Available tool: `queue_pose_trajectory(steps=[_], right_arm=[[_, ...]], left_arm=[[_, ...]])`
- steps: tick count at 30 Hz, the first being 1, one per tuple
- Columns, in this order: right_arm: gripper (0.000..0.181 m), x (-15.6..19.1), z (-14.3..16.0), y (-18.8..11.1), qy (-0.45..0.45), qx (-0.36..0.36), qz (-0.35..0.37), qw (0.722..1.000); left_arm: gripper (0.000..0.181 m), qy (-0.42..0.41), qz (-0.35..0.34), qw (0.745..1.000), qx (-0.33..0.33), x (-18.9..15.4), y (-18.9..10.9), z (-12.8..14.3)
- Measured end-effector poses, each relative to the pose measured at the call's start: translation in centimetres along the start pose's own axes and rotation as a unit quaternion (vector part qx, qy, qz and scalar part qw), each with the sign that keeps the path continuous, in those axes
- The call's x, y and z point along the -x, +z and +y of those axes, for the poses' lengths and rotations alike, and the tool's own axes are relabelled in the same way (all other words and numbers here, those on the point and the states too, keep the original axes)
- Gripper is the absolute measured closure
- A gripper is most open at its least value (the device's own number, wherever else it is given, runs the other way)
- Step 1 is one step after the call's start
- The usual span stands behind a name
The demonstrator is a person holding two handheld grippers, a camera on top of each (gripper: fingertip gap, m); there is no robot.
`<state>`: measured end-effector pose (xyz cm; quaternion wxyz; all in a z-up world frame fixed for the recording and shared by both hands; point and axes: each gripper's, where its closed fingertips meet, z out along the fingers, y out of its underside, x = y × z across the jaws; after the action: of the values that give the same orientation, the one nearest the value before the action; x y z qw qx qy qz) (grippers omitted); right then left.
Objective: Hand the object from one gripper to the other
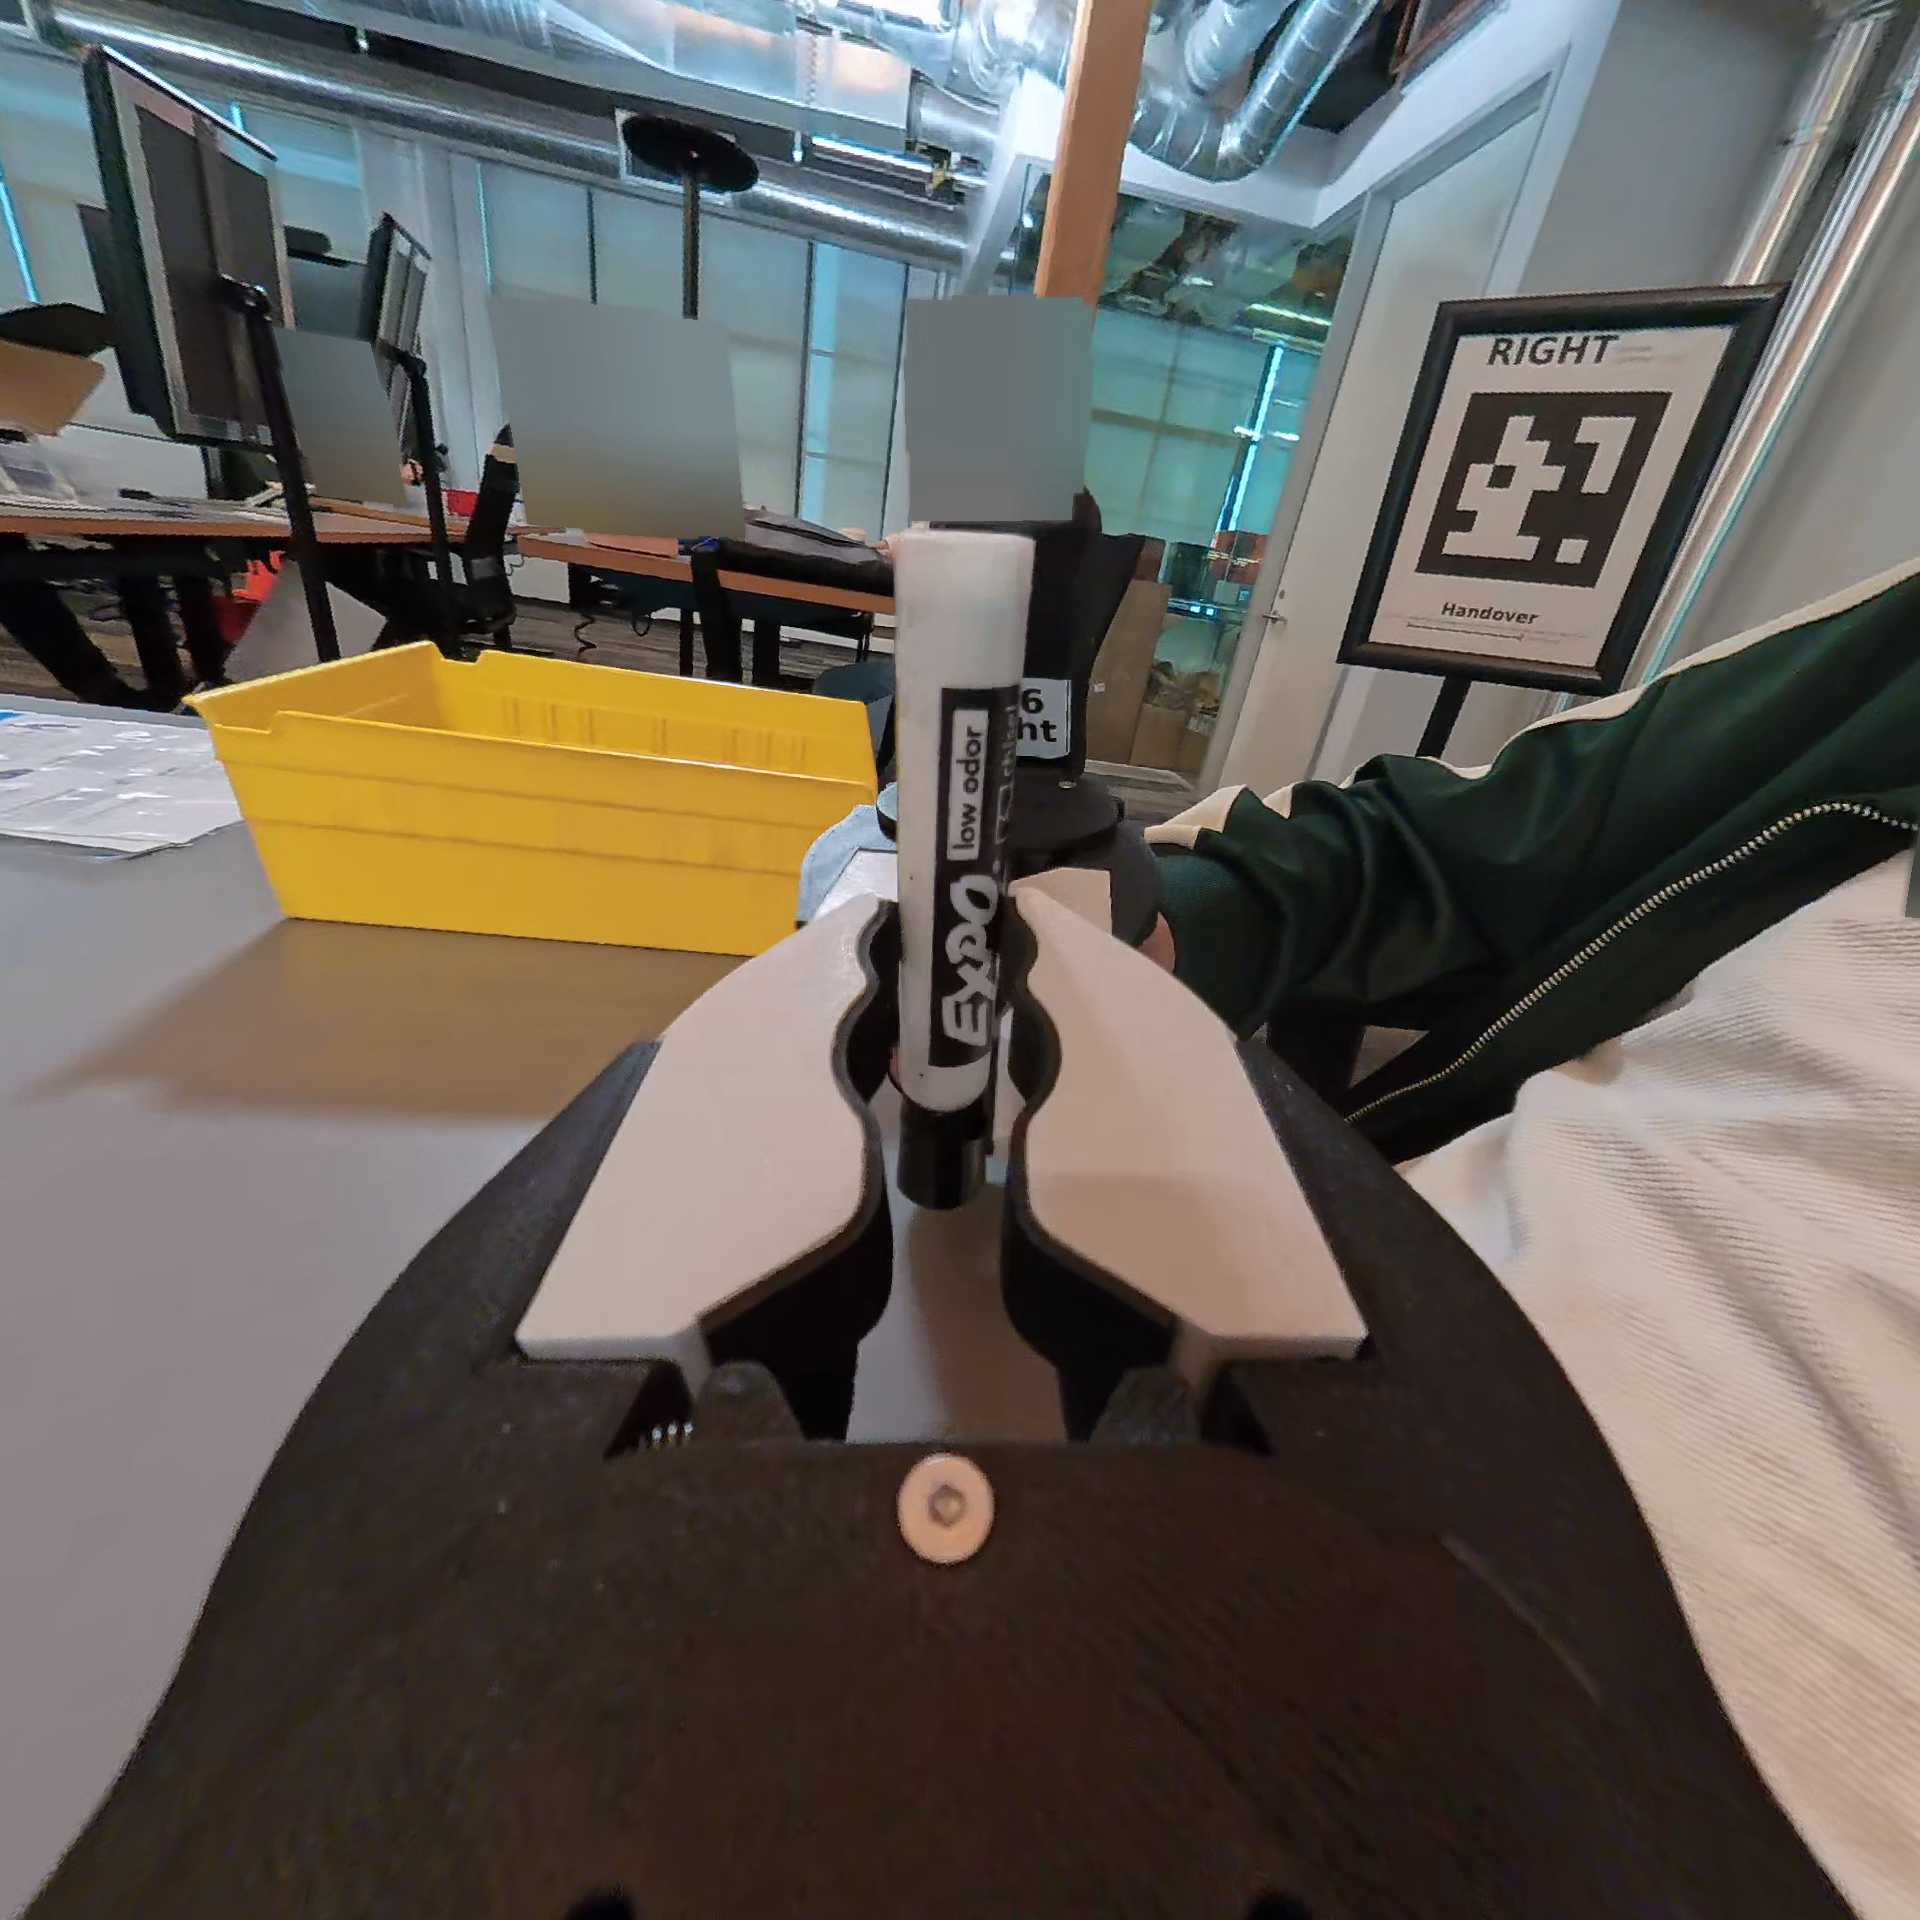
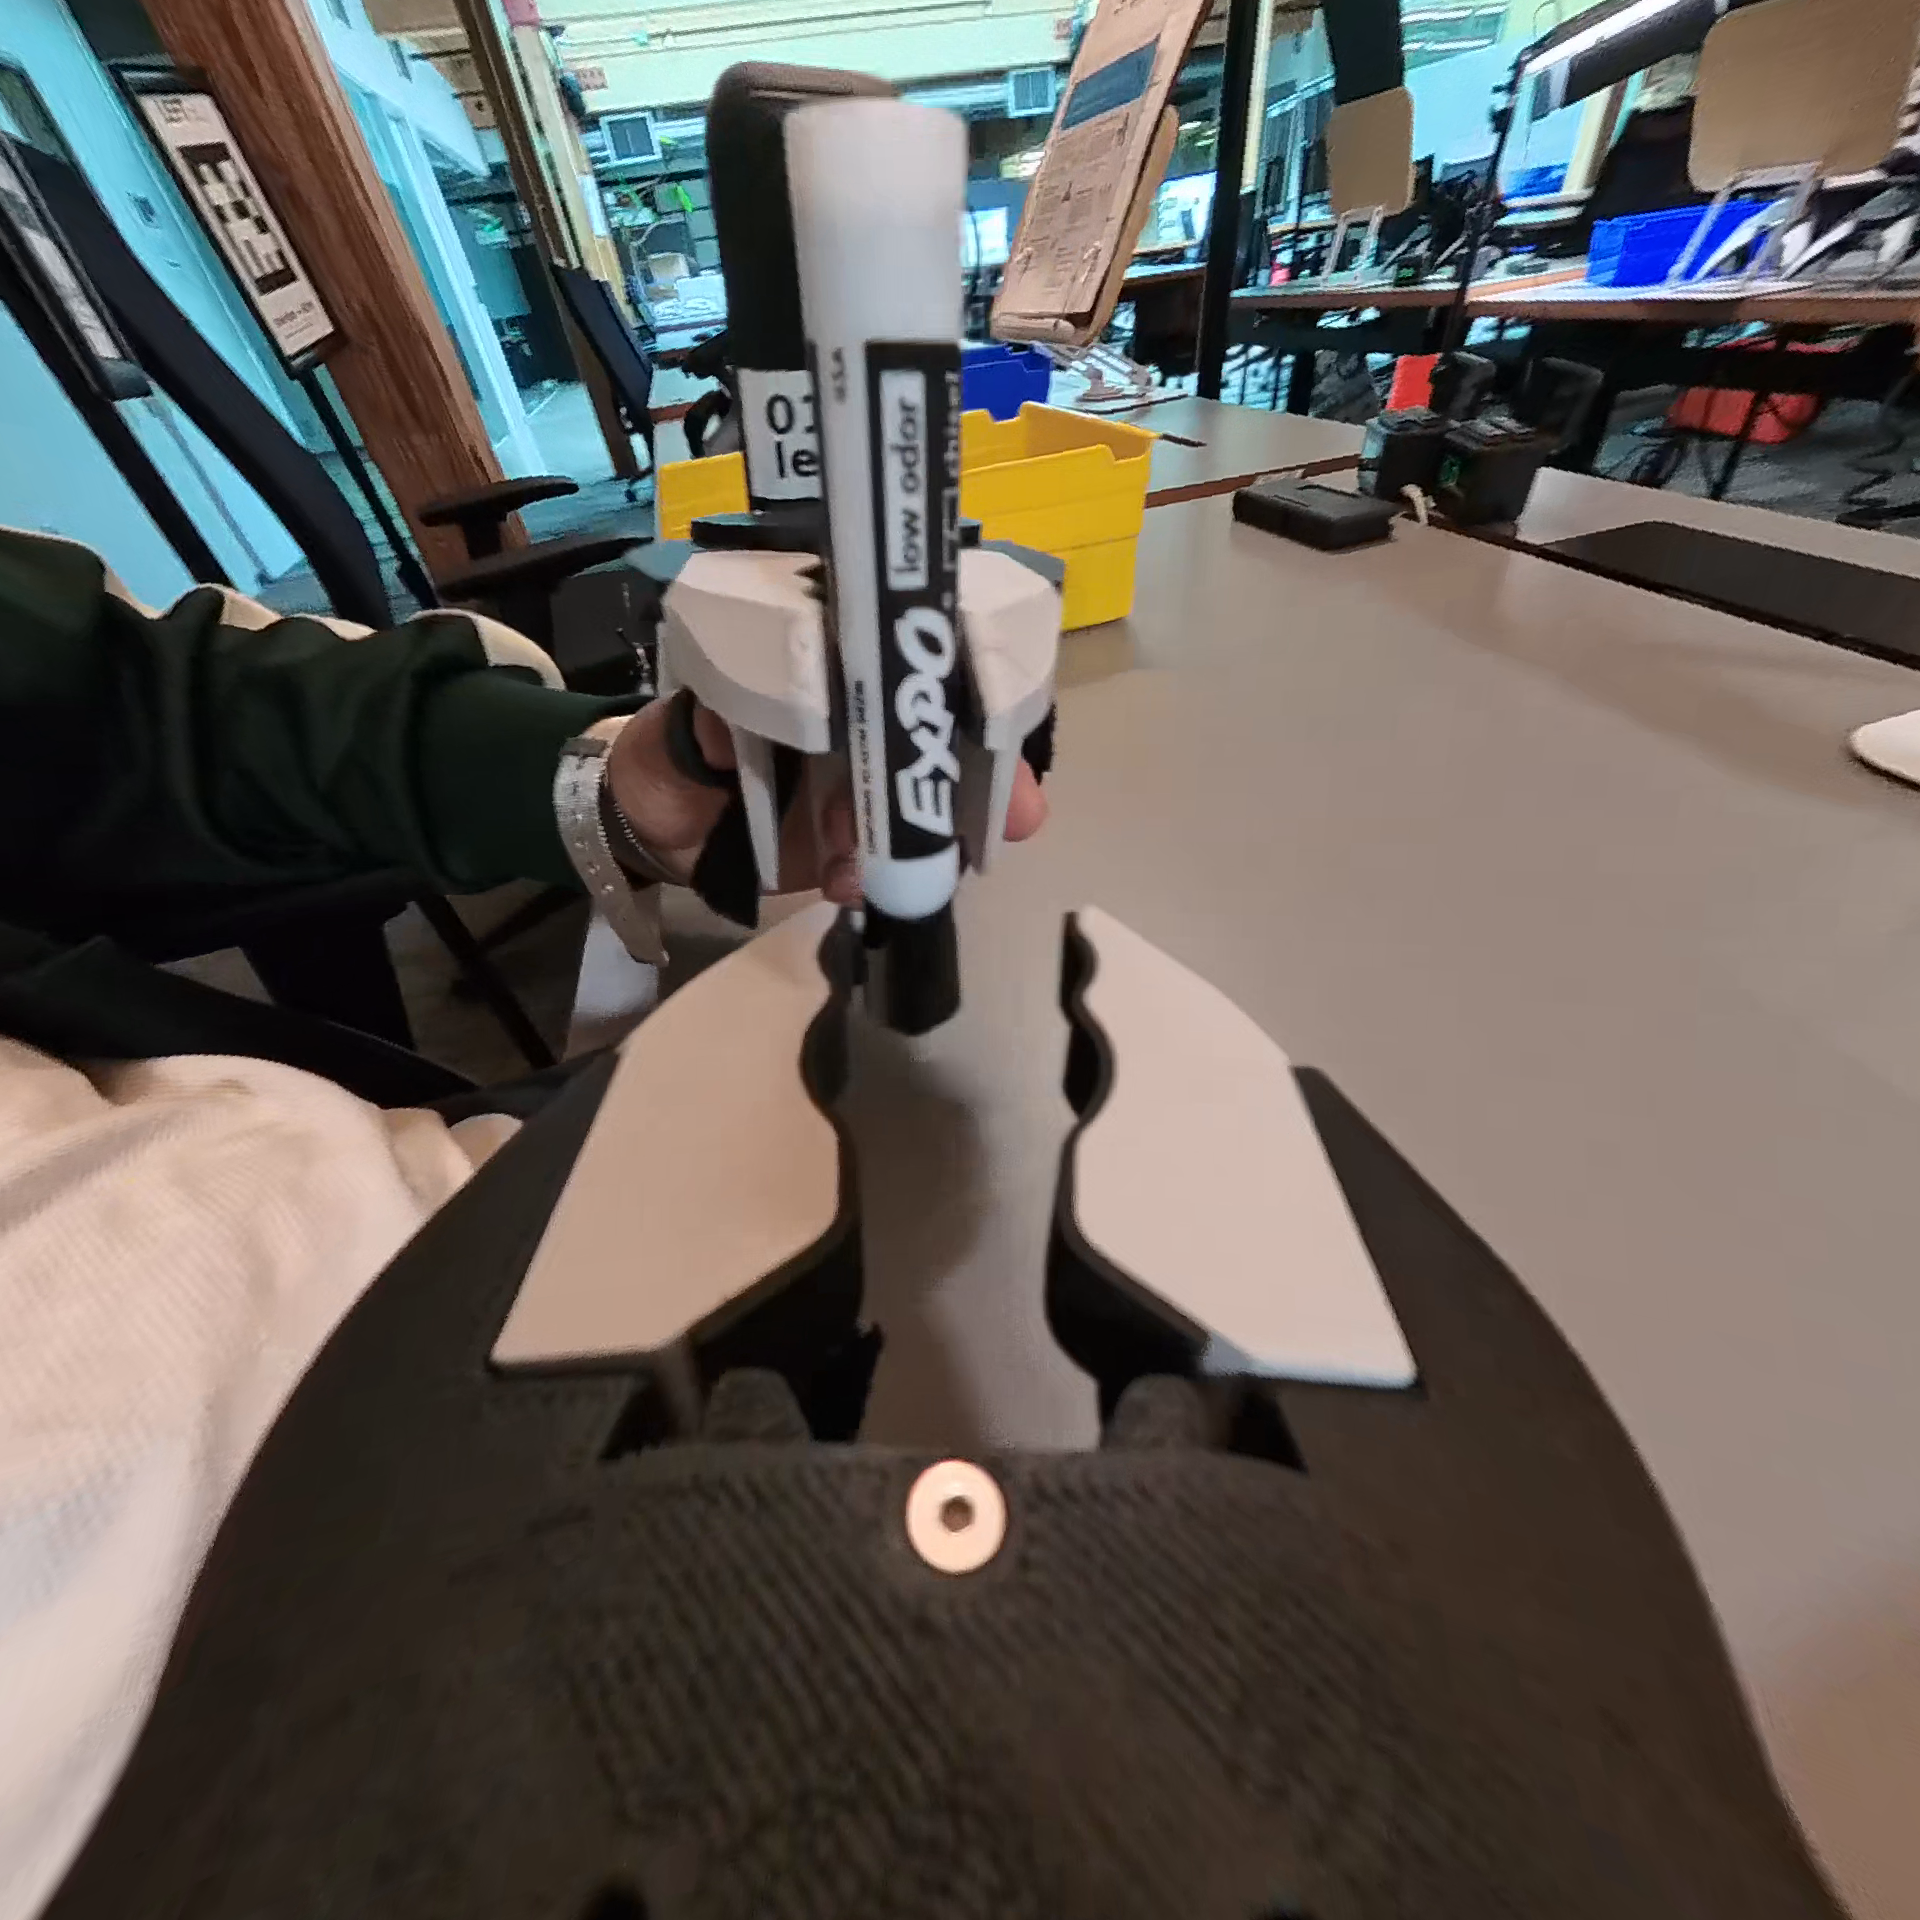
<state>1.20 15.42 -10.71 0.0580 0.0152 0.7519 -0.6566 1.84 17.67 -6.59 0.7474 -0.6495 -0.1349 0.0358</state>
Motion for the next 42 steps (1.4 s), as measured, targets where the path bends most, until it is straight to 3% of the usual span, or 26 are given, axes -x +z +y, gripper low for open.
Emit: queue_pose_trajectory(steps=[5, 9, 14, 18, 23, 29, 42], right_arm=[[0.081, -3.4, 0.2, -0.8, 0.022, -0.027, 0.058, 0.998], [0.064, -4.0, -2.6, -2.5, 0.022, -0.114, 0.071, 0.991], [0.084, -2.1, -5.3, -3.9, 0.002, -0.188, 0.025, 0.982], [0.114, 0.4, -4.6, -2.8, -0.001, -0.16, -0.043, 0.986], [0.16, 1.8, -4.0, -2.4, -0.075, -0.132, -0.046, 0.987], [0.159, 1.7, -4.0, -2.4, -0.087, -0.129, -0.033, 0.987], [0.161, 0.9, -4.5, -3.2, -0.053, -0.139, -0.031, 0.988]], left_arm=[[0.163, -0.013, -0.015, 1.0, -0.012, 0.8, -0.5, -0.3], [0.163, -0.025, -0.019, 1.0, 0.0, 1.3, -0.5, 0.4], [0.163, -0.031, -0.008, 0.999, 0.026, 0.9, 0.3, 1.7], [0.164, -0.021, 0.006, 0.998, 0.052, 0.1, 1.4, 3.0], [0.164, -0.004, 0.016, 0.997, 0.073, -0.7, 2.1, 3.9], [0.159, -0.017, 0.017, 0.998, 0.059, -0.6, 2.0, 3.6], [0.067, -0.021, -0.066, 0.993, 0.09, 1.9, 2.2, 4.9]])
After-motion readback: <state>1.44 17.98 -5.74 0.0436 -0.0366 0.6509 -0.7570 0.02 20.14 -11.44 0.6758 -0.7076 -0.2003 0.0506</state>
